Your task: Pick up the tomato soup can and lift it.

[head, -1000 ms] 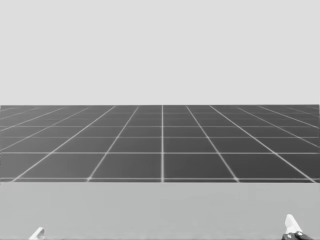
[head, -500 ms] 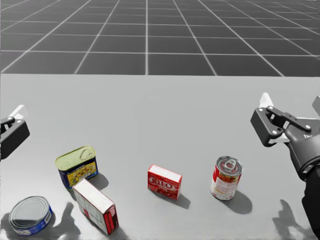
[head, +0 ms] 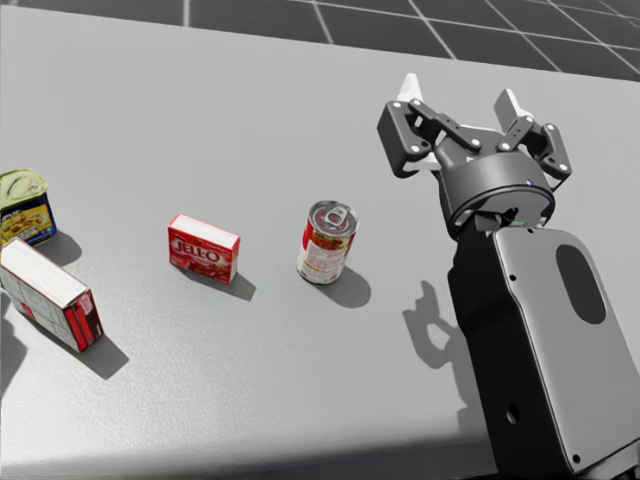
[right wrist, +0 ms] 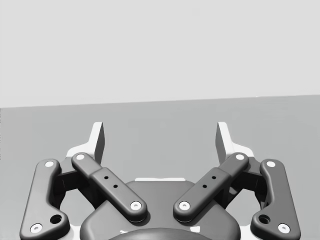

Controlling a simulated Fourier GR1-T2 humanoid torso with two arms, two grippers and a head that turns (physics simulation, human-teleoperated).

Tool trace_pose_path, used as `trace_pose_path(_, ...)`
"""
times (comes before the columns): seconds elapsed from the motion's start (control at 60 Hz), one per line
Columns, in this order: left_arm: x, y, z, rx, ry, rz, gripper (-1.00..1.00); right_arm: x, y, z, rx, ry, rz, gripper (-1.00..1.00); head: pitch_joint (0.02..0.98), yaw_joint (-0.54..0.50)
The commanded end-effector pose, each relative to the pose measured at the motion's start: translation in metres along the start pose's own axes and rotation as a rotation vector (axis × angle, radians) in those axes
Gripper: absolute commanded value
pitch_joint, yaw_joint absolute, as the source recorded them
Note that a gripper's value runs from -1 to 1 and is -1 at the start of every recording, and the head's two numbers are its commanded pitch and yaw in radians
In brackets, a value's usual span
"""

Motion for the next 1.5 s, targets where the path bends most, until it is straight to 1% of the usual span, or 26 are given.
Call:
trace_pose_path(0.017, -0.001, -0.003, 0.0, 0.001, 0.003, -0.007, -1.0, 0.001, 0.002, 0.001, 0.004, 0.022, -0.025, -1.0, 0.83, -0.28)
trace_pose_path(0.033, -0.001, -0.003, 0.0, 0.002, 0.003, -0.007, -1.0, 0.001, 0.002, 0.002, 0.011, 0.025, -0.029, -1.0, 0.829, -0.28)
trace_pose_path(0.083, -0.002, -0.004, 0.0, 0.001, 0.005, -0.006, -1.0, 0.002, 0.003, 0.005, 0.042, 0.024, -0.014, -1.0, 0.826, -0.28)
trace_pose_path(0.117, -0.002, -0.004, 0.0, 0.0, 0.006, -0.006, -1.0, 0.003, 0.003, 0.007, 0.044, 0.023, -0.014, -1.0, 0.825, -0.28)
trace_pose_path(0.183, -0.003, -0.006, 0.0, -0.006, 0.008, -0.013, -1.0, 0.006, 0.003, 0.015, 0.085, 0.027, -0.03, -1.0, 0.827, -0.28)
trace_pose_path(0.233, -0.003, -0.007, 0.001, -0.007, 0.008, -0.015, -1.0, 0.006, 0.004, 0.022, 0.123, 0.05, -0.063, -1.0, 0.825, -0.27)
trace_pose_path(0.25, -0.003, -0.007, 0.001, -0.008, 0.008, -0.016, -1.0, 0.005, 0.003, 0.026, 0.143, 0.058, -0.057, -1.0, 0.825, -0.27)
trace_pose_path(0.267, -0.003, -0.006, 0.0, -0.008, 0.008, -0.016, -1.0, 0.005, 0.003, 0.03, 0.162, 0.07, -0.06, -1.0, 0.825, -0.27)
trace_pose_path(0.317, -0.003, -0.006, 0.0, -0.007, 0.008, -0.015, -1.0, 0.005, 0.002, 0.037, 0.199, 0.105, -0.079, -1.0, 0.824, -0.27)
trace_pose_path(0.35, -0.003, -0.006, 0.0, -0.006, 0.009, -0.015, -1.0, 0.004, 0.001, 0.043, 0.221, 0.121, -0.082, -1.0, 0.823, -0.27)
trace_pose_path(0.433, -0.004, -0.007, 0.0, -0.007, 0.013, -0.017, -1.0, 0.0, 0.0, 0.057, 0.257, 0.14, -0.069, -1.0, 0.823, -0.27)
trace_pose_path(0.45, -0.004, -0.007, 0.0, -0.007, 0.014, -0.018, -1.0, -0.001, 0.0, 0.059, 0.258, 0.141, -0.06, -1.0, 0.823, -0.27)
trace_pose_path(0.467, -0.004, -0.007, 0.0, -0.007, 0.016, -0.02, -1.0, -0.004, 0.0, 0.062, 0.268, 0.133, -0.039, -1.0, 0.824, -0.27)
trace_pose_path(0.483, -0.004, -0.007, 0.0, -0.007, 0.017, -0.02, -1.0, -0.005, 0.0, 0.064, 0.278, 0.129, -0.032, -1.0, 0.825, -0.27)
trace_pose_path(0.55, -0.005, -0.007, 0.0, -0.008, 0.019, -0.02, -1.0, -0.011, 0.001, 0.072, 0.312, 0.146, -0.029, -1.0, 0.825, -0.27)
trace_pose_path(0.6, -0.005, -0.008, 0.0, -0.008, 0.021, -0.02, -1.0, -0.02, 0.003, 0.08, 0.347, 0.154, -0.009, -1.0, 0.824, -0.28)
trace_pose_path(0.7, -0.006, -0.008, 0.0, -0.007, 0.022, -0.021, -1.0, -0.035, 0.004, 0.09, 0.403, 0.191, 0.021, -1.0, 0.824, -0.28)
trace_pose_path(0.767, -0.006, -0.008, 0.0, -0.007, 0.023, -0.022, -1.0, -0.044, 0.004, 0.094, 0.417, 0.227, 0.012, -1.0, 0.826, -0.28)
trace_pose_path(0.933, -0.006, -0.009, 0.0, -0.005, 0.021, -0.023, -1.0, -0.073, 0.009, 0.096, 0.426, 0.259, 0.027, -1.0, 0.826, -0.27)
trace_pose_path(1.017, -0.006, -0.008, -0.001, -0.004, 0.021, -0.023, -1.0, -0.081, 0.012, 0.094, 0.426, 0.278, 0.027, -1.0, 0.826, -0.26)
trace_pose_path(1.05, -0.006, -0.008, -0.001, -0.004, 0.02, -0.022, -1.0, -0.085, 0.014, 0.092, 0.423, 0.281, 0.034, -1.0, 0.826, -0.26)
trace_pose_path(1.1, -0.006, -0.007, -0.001, -0.004, 0.02, -0.022, -1.0, -0.088, 0.016, 0.09, 0.422, 0.29, 0.036, -1.0, 0.826, -0.26)
trace_pose_path(1.15, -0.006, -0.007, -0.002, -0.003, 0.02, -0.021, -1.0, -0.093, 0.019, 0.086, 0.417, 0.293, 0.051, -1.0, 0.826, -0.26)
trace_pose_path(1.233, -0.006, -0.007, -0.001, -0.001, 0.019, -0.021, -1.0, -0.097, 0.023, 0.08, 0.406, 0.31, 0.052, -1.0, 0.826, -0.26)
trace_pose_path(1.383, -0.006, -0.007, -0.002, -0.003, 0.019, -0.021, -1.0, -0.105, 0.031, 0.067, 0.383, 0.329, 0.072, -1.0, 0.827, -0.24)
trace_pose_path(1.5, -0.006, -0.007, -0.001, -0.003, 0.018, -0.02, -1.0, -0.107, 0.038, 0.057, 0.374, 0.337, 0.056, -1.0, 0.827, -0.24)
